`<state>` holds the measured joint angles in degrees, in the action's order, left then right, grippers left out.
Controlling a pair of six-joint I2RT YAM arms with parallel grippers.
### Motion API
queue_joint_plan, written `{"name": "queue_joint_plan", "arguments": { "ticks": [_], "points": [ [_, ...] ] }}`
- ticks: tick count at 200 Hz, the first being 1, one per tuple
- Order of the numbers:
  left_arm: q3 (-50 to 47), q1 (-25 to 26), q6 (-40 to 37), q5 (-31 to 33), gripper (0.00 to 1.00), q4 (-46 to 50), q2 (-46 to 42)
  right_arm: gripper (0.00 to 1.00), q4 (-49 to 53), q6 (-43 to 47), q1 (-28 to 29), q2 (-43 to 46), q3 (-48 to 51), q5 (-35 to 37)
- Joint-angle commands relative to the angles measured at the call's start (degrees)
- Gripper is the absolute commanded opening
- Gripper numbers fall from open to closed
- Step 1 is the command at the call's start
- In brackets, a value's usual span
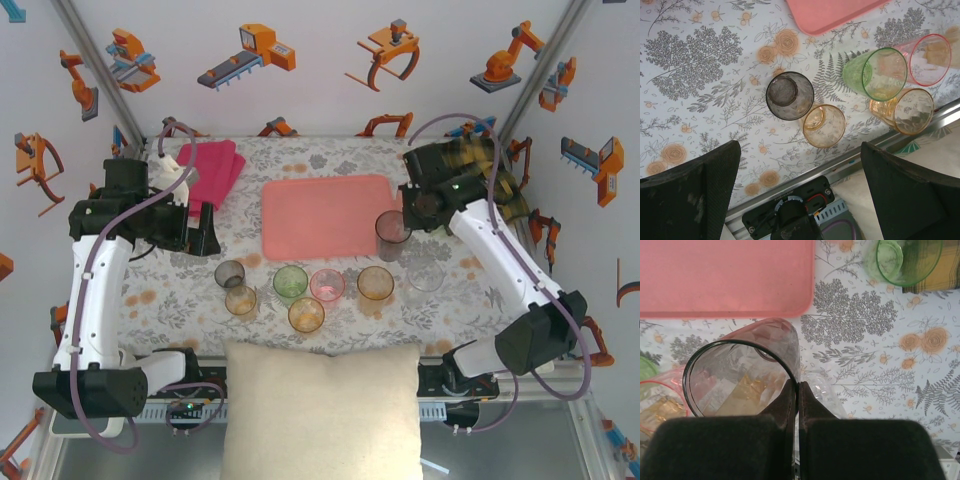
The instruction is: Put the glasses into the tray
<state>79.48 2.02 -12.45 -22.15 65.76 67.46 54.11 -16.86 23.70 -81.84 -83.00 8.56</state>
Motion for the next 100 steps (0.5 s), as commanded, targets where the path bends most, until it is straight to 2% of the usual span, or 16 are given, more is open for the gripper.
{"name": "queue_joint_plan", "arguments": {
  "ticks": [1,100],
  "points": [
    [0.41,0.26,0.41,-0.81,0.97,0.42,-0.84,0.00,0.92,0.96,-0.40,-1.37,-5.89,-1.78],
    [1.05,0.20,-0.03,-0.01,0.97,0.35,0.25,0.00,1.84,4.49,-1.10,-20.64,-30.33,-0.22]
  ]
}}
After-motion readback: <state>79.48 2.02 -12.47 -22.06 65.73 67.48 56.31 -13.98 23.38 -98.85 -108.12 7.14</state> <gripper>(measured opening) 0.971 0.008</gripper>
